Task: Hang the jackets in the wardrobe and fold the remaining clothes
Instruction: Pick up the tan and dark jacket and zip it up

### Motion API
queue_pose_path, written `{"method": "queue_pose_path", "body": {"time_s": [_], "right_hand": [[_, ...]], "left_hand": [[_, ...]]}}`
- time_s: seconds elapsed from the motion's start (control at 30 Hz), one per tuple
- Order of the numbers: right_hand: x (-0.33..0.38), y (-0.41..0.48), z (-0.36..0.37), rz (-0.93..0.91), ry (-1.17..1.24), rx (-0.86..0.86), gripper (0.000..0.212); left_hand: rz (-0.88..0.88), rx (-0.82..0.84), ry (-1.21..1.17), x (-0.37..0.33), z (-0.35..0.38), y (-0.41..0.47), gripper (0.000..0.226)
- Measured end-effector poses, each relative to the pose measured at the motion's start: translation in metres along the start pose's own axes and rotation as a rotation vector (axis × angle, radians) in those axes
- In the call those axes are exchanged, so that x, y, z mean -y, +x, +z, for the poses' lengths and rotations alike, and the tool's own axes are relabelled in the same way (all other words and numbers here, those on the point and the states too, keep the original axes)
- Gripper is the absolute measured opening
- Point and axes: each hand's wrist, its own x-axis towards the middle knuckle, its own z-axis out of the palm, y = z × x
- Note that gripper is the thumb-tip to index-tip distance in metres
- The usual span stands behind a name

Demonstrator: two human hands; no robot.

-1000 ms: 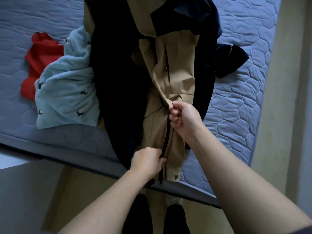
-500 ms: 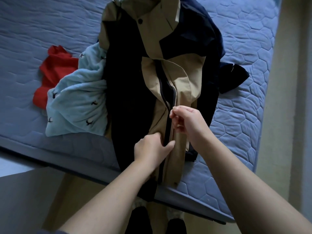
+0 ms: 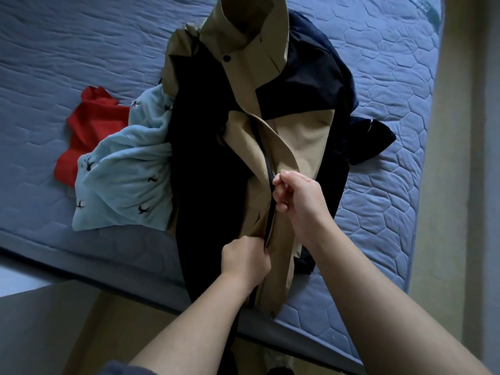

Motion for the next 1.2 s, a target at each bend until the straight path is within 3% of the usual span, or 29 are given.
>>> {"method": "queue_pose_path", "body": {"time_s": [0.2,0.37,0.43,0.6,0.73,0.83,0.9,1.07,1.13,1.2], "right_hand": [[0.008,0.000,-0.003,-0.034,-0.089,0.059,0.033],[0.009,-0.002,-0.006,-0.047,-0.257,0.106,0.034],[0.007,-0.001,-0.008,-0.039,-0.379,0.117,0.036],[0.013,0.030,-0.016,-0.137,-0.777,-0.249,0.018],[0.029,0.074,0.002,-0.051,-0.899,-0.183,0.040],[0.028,0.091,0.018,0.029,-1.003,-0.141,0.010],[0.030,0.092,0.022,0.041,-0.878,-0.203,0.017],[0.031,0.074,-0.003,0.272,0.132,-0.302,0.013],[0.019,0.064,-0.021,0.275,0.232,-0.343,0.015],[0.015,0.061,-0.028,0.192,0.050,-0.383,0.022]], "left_hand": [[-0.029,0.073,0.027,0.004,-0.014,0.015,0.024],[-0.083,-0.200,-0.046,-0.013,-0.057,0.041,0.033],[-0.105,-0.178,-0.135,-0.017,-0.066,0.048,0.027],[-0.125,-0.104,-0.235,-0.010,-0.063,0.044,0.018],[-0.104,-0.140,-0.238,-0.011,-0.065,0.042,0.016],[-0.058,-0.146,-0.250,-0.012,-0.064,0.037,0.016],[-0.056,-0.140,-0.265,-0.010,-0.062,0.034,0.022],[-0.083,-0.062,-0.430,0.002,-0.052,0.033,0.024],[-0.021,-0.027,-0.385,0.004,-0.045,0.030,0.026],[0.036,-0.009,-0.309,0.004,-0.039,0.025,0.027]]}}
